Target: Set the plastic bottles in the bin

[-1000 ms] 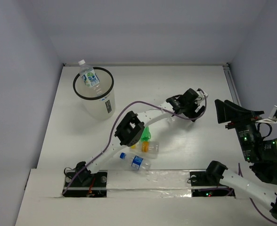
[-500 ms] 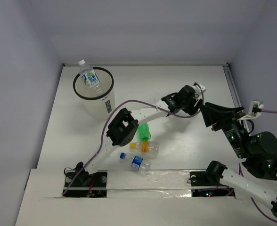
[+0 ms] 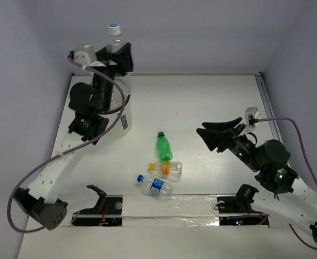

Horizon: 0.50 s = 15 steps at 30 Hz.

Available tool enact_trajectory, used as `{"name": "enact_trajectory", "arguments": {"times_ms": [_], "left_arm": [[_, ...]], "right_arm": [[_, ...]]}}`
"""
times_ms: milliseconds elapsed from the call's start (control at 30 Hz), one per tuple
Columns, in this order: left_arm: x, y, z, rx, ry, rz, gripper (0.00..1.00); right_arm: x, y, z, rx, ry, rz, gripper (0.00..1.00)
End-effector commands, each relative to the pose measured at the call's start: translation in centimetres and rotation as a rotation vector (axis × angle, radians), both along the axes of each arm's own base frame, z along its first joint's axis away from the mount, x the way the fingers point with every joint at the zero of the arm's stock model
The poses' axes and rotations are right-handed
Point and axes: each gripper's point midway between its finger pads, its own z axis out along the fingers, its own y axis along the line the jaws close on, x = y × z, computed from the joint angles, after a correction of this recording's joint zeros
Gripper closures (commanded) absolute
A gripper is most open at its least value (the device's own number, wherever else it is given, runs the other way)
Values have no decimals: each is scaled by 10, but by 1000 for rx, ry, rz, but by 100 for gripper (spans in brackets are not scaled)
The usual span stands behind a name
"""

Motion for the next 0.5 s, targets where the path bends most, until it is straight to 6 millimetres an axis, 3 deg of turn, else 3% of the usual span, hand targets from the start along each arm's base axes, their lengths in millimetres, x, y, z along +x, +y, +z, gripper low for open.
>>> {"name": "enact_trajectory", "arguments": {"times_ms": [0, 33, 100, 167, 333, 467], "left_arm": [[13, 45, -31, -34, 7, 159, 60], [17, 65, -44, -19, 19, 216, 60], [20, 80, -50, 8, -1, 275, 60], [30, 92, -70, 25, 21, 336, 60], [49, 92, -114, 68, 75, 371, 60], [64, 107, -124, 52, 69, 446, 61]], "right_arm": [[-10, 25, 10, 27, -68, 126, 50], [-9, 26, 9, 23, -69, 127, 50], [-9, 30, 9, 16, -79, 129, 50], [-7, 31, 8, 14, -80, 127, 49], [-5, 35, 2, 9, -80, 131, 50], [-5, 39, -2, 2, -78, 142, 50]]}}
